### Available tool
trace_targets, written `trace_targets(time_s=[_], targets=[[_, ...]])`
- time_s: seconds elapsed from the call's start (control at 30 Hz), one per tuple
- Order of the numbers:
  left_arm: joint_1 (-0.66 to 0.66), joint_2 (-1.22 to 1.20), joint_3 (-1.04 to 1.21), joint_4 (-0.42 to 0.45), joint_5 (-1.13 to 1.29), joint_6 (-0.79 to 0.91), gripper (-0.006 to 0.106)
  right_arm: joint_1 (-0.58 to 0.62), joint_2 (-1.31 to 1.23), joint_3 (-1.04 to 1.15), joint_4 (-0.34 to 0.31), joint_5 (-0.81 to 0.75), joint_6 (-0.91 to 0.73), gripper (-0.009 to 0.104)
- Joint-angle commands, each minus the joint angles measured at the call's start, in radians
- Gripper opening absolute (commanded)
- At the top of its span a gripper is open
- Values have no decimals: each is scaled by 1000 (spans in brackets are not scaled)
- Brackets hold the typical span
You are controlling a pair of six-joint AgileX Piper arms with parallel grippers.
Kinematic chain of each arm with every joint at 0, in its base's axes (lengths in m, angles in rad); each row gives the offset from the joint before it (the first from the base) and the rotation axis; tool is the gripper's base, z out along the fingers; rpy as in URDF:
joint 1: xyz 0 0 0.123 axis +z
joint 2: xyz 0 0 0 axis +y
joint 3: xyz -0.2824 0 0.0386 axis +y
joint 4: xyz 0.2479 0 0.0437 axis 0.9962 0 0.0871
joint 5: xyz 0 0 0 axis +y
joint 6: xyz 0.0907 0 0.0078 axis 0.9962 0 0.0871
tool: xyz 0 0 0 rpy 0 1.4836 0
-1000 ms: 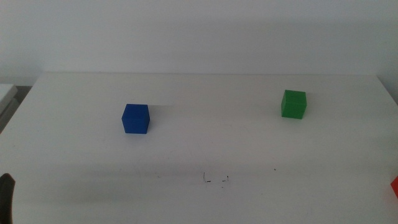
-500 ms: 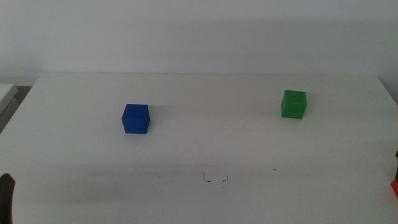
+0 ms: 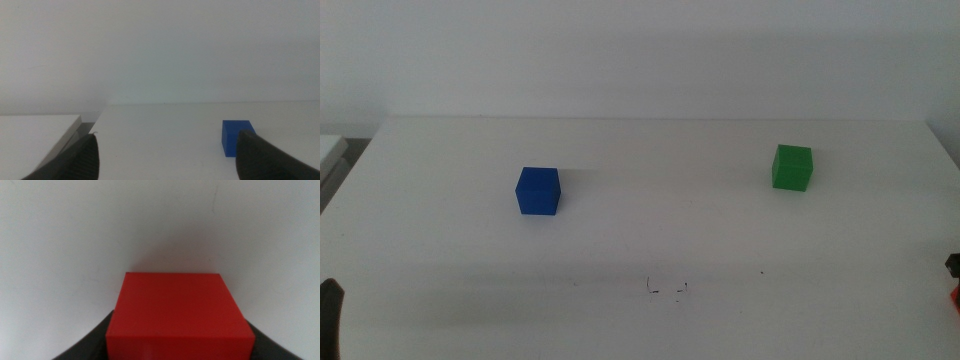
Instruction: Stack red cubes first, then green, then blue cubes in a specific spot.
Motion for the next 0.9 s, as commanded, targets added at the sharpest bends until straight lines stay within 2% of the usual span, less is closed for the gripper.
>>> trace_targets(time_s=[0.0,0.1,0.23,0.33,0.47,0.57,0.67,0.73,0.87], targets=[[0,-4,0,0,-10,0,94,27,-42,1,-38,-2,39,1],[0,-4,0,0,-10,0,94,123,-116,-28,-106,30,213,1],[0,-4,0,0,-10,0,94,347,-155,-162,-124,205,431,1],[0,-4,0,0,-8,0,94,524,-123,-276,-148,275,626,1],[0,-4,0,0,-8,0,94,732,-21,-421,-139,275,772,3],[0,-4,0,0,-8,0,94,844,70,-499,-128,275,873,9],[0,-4,0,0,-8,0,94,919,145,-568,-108,275,912,12],[0,-4,0,0,-8,0,94,937,178,-599,-69,275,938,13],[0,-4,0,0,-8,0,94,1000,233,-651,-66,275,972,13]])
